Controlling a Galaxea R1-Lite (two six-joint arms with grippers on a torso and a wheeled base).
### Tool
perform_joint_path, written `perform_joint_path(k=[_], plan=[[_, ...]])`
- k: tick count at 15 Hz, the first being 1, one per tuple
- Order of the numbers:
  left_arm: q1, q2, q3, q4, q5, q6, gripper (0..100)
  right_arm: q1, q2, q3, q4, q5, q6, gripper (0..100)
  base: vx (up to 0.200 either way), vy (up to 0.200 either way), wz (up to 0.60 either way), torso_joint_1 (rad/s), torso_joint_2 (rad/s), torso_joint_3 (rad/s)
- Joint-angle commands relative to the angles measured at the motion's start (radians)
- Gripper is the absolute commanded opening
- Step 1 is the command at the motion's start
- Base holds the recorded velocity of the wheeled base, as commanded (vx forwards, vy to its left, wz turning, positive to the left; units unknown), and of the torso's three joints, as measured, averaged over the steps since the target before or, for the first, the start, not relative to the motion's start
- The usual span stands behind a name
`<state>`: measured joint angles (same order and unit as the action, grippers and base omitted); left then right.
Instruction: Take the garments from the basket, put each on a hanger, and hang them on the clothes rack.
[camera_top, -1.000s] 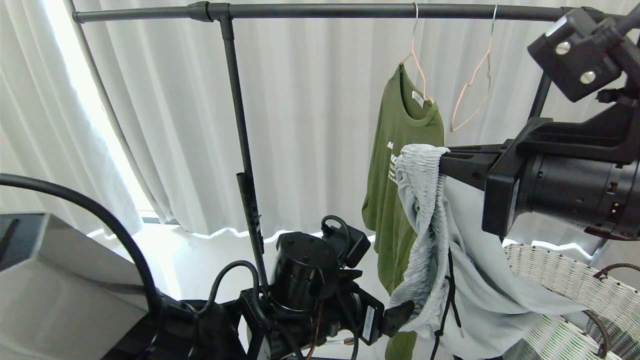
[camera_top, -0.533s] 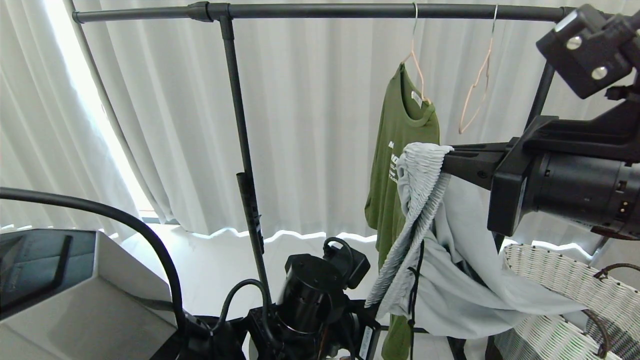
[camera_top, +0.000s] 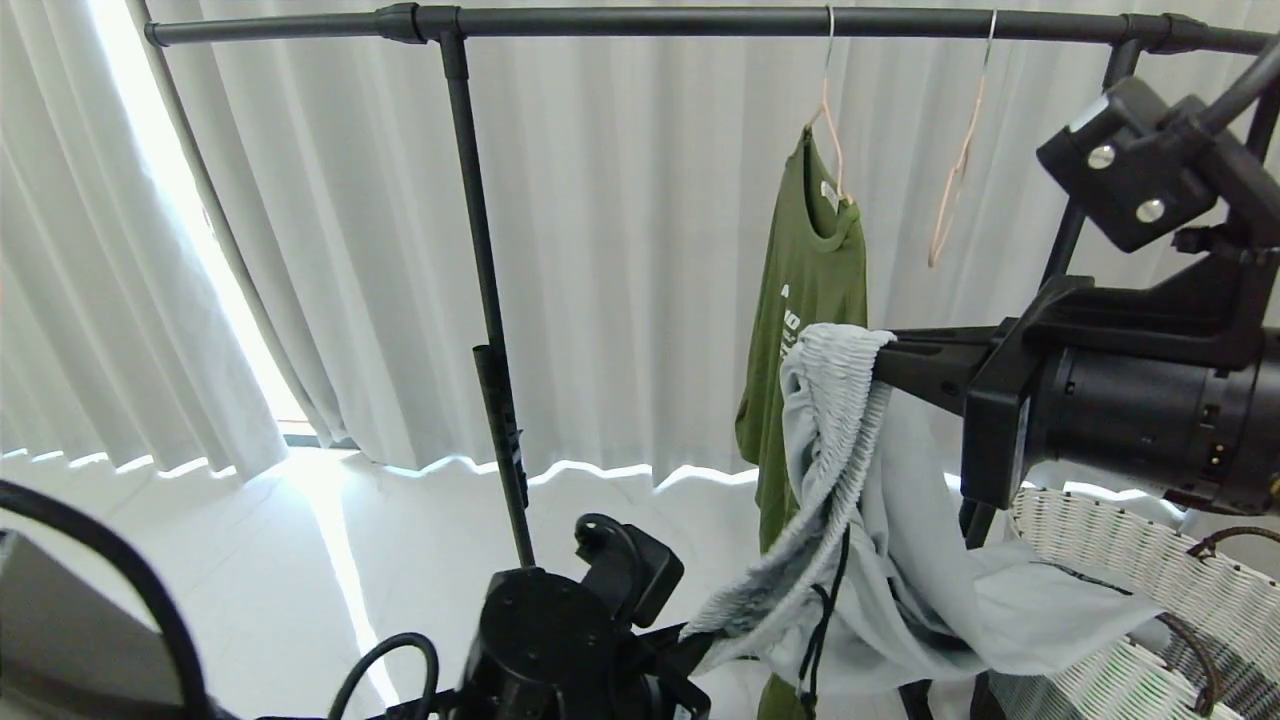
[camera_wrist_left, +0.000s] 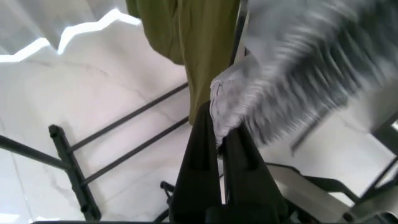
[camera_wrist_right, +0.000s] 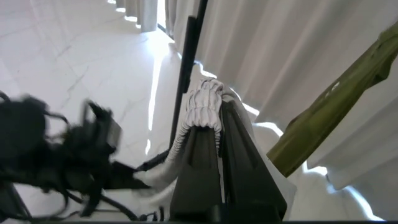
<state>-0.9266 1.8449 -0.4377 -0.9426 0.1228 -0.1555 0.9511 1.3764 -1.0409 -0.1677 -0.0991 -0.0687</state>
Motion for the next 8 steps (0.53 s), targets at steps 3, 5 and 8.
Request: perform_joint_path(k=[3, 5, 8], plan=[[0.031, -0.38, 0.04, 0.215, 0.003, 0.007, 0, 0.051, 0.001, 0.03, -0.041, -0.002, 0.0, 0, 0.0, 0.0, 0.0, 0.0, 0.0, 0.0], [0.04, -0.535, 0.0, 0.415, 0.006, 0.007, 0, 0.08, 0.003, 0.028, -0.046, -0.004, 0.0, 0, 0.0, 0.0, 0.0, 0.0, 0.0, 0.0], [0.081, -0.699, -0.128, 0.717, 0.011, 0.05, 0, 0.08, -0.014, 0.031, -0.042, -0.028, -0.003, 0, 0.0, 0.0, 0.0, 0.0, 0.0, 0.0]])
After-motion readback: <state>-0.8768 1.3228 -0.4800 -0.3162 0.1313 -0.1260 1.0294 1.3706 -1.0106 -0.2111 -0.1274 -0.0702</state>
